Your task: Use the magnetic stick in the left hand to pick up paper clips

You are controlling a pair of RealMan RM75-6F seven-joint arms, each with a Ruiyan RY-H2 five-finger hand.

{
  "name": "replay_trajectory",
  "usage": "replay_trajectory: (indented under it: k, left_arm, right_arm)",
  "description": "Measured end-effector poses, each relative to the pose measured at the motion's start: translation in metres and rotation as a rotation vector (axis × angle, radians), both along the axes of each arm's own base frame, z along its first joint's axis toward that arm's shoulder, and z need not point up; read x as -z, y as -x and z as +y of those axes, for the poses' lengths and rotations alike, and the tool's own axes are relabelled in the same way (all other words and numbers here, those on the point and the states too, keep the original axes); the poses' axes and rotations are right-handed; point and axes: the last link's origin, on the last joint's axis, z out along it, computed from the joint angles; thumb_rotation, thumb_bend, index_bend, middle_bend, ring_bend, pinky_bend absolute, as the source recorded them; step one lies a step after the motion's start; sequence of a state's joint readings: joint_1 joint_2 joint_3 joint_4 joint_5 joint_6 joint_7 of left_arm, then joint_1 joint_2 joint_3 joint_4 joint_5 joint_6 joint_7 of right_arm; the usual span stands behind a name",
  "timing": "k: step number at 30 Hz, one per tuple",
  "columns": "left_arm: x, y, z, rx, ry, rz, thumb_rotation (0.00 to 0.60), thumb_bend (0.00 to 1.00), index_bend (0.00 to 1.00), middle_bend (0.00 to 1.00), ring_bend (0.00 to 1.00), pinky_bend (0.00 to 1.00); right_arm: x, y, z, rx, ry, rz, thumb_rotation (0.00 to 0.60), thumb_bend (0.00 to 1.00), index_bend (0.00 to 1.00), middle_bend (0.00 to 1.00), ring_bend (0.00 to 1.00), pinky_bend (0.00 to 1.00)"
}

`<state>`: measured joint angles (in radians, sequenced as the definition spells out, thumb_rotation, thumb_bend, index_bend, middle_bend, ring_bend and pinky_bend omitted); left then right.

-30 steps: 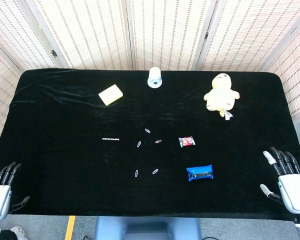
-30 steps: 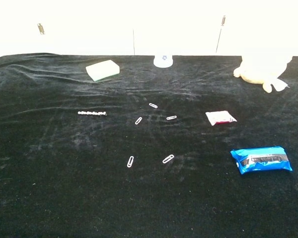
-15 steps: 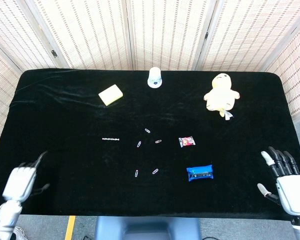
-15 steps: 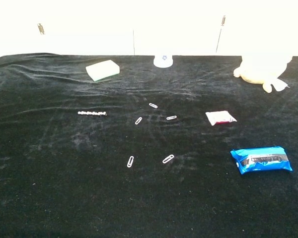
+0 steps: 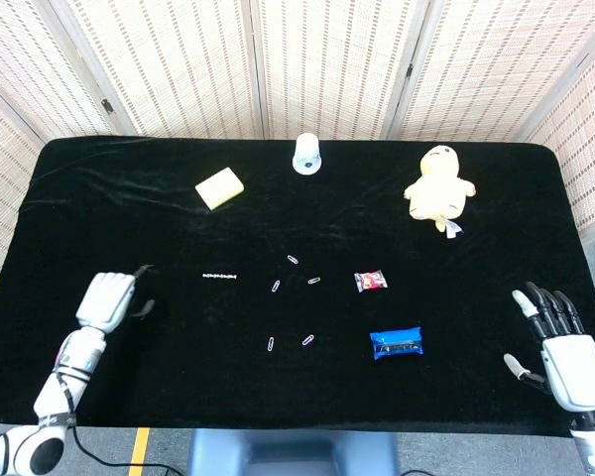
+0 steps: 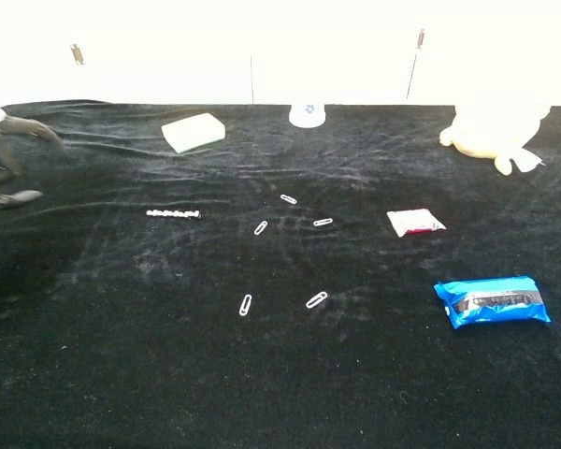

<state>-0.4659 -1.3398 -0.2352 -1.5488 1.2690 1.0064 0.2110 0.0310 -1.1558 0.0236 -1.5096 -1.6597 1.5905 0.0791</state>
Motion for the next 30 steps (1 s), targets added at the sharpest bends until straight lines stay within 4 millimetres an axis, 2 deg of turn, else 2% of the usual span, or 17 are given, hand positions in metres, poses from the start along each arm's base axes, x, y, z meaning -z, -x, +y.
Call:
replay_trajectory:
  k: [6, 12, 30]
  left_arm:
    - [0.027, -0.011, 0.030, -0.025, 0.083, -0.011, 0.600, 0.42, 0.33, 1.00, 1.00, 1.00]
    - [0.048, -0.021, 0.050, -0.033, 0.117, -0.027, 0.600, 0.42, 0.35, 1.00, 1.00, 1.00]
    - [0.077, -0.020, 0.077, -0.108, 0.153, -0.013, 0.600, 0.42, 0.36, 1.00, 1.00, 1.00]
  right_arm:
    - [-0.007, 0.005, -0.003, -0.005, 0.027, -0.035, 0.600, 0.24, 0.00, 0.00, 0.04, 0.00]
    - [-0.009, 0.011, -0.012, 0.027, 0.016, -0.062, 0.600, 0.24, 0.00, 0.00, 0.04, 0.00]
    - [-0.009, 0.015, -0.021, 0.063, 0.003, -0.075, 0.600, 0.24, 0.00, 0.00, 0.04, 0.00]
